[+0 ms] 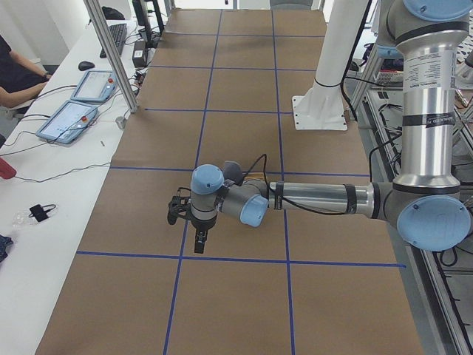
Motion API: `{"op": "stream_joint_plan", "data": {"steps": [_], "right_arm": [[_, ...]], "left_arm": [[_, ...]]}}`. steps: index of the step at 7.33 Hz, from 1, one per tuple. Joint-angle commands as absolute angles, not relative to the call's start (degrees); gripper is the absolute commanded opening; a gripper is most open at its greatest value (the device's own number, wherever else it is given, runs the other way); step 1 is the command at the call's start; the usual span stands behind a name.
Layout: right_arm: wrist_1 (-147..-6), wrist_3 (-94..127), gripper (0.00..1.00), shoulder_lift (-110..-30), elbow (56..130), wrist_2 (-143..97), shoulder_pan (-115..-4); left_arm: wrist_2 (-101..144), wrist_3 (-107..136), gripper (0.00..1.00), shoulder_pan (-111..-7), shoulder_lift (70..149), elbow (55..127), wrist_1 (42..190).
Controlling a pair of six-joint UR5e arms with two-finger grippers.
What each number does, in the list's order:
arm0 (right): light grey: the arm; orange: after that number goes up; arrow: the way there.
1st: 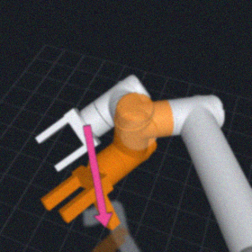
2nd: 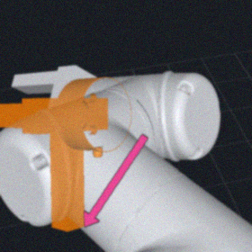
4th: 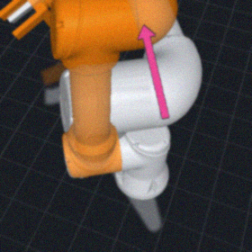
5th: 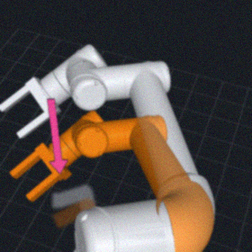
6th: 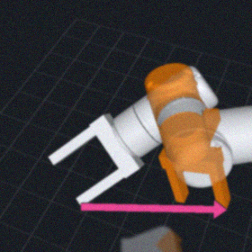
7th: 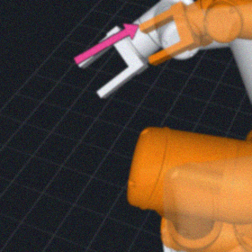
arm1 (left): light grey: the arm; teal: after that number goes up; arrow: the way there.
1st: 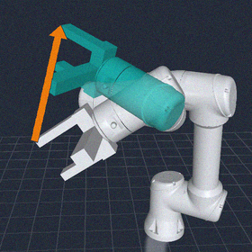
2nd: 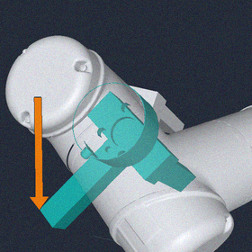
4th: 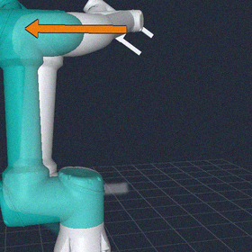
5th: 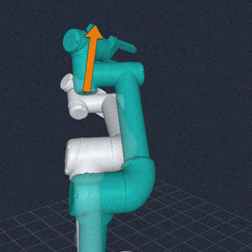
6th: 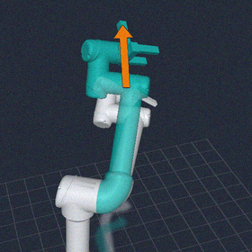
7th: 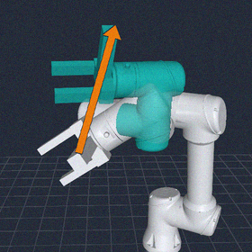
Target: Hang towel on rack
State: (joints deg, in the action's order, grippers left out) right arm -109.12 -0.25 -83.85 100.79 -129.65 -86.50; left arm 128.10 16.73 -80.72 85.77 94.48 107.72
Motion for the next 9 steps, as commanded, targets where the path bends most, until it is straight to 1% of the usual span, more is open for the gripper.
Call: {"op": "stream_joint_plan", "data": {"steps": [1, 3, 5, 6, 9], "right_arm": [[-109.1, -5.7, 1.00, -86.5, 99.8, -129.7, -89.2], [-108.1, -6.0, 1.00, -89.7, 99.7, -129.7, -89.9], [-95.4, -5.5, 1.00, -93.6, 94.9, -129.6, -89.8], [-93.6, -4.8, 1.00, -93.7, 93.9, -129.7, -89.8], [-93.4, -1.8, 1.00, -93.1, 94.1, -129.7, -89.9]], "left_arm": [[129.2, 8.2, 0.99, -84.3, 88.0, 99.8, 91.2], [129.6, 6.5, 0.99, -85.6, 87.5, 99.1, 89.7], [129.7, 6.5, 0.99, -85.5, 87.4, 98.1, 90.0], [129.7, 6.6, 0.99, -85.6, 87.4, 98.3, 89.9], [129.6, 7.0, 0.99, -85.6, 87.9, 98.0, 89.6]]}}
